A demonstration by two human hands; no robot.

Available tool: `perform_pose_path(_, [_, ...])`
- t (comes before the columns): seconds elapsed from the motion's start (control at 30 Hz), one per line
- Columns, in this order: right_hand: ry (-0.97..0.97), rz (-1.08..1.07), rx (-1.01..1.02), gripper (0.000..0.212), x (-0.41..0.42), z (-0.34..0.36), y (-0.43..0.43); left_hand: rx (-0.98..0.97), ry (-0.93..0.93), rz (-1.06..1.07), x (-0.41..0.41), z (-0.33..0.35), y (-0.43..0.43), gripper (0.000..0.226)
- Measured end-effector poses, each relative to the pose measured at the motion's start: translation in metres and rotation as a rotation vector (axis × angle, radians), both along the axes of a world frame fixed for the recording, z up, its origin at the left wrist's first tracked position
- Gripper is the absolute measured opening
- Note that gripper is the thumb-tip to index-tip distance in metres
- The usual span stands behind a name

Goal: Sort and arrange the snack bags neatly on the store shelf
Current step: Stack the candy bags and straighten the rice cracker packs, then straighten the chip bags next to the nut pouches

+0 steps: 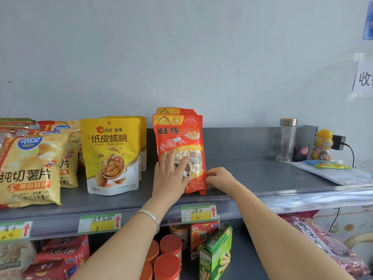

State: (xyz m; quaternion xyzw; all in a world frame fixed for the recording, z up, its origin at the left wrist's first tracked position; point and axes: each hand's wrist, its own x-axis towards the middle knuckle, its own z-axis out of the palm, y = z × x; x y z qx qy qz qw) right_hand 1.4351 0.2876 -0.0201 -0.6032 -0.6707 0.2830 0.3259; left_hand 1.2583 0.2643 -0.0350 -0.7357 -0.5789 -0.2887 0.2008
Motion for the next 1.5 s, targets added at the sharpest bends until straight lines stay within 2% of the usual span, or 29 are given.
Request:
perform_pose_path(0.2, [0.063,-0.146,0.202,0.039,-0.001,-0.001,-0.006,0.203,-0.016,-0.040,-0.001,-0.002,0.002,0.047])
perform_pose_path(0.43, [-0.071,-0.233,0.472,0.025,-0.019,0.004,-0.017,0.236,0.006,-0.115,-0.004,0.001,-0.006,0.042])
perform_pose_path(0.8, [-0.267,-0.057,0.673,0.024,-0.079,0.018,-0.036,0.184,-0.046,-0.006,-0.059,0.006,-0.048,0.035])
perform_pose_path(1.1, [-0.288,0.183,0.774,0.025,-0.126,0.005,-0.065,0.053,-0.075,0.153,-0.101,-0.002,-0.105,0.038])
perform_pose_path(1.33, [-0.384,0.309,0.787,0.030,-0.170,-0.017,-0.092,-0.037,-0.131,0.311,-0.146,-0.018,-0.162,0.039])
perform_pose_path(1.5, [-0.379,0.388,0.818,0.030,-0.208,-0.015,-0.103,-0.042,-0.163,0.398,-0.180,-0.014,-0.190,0.037])
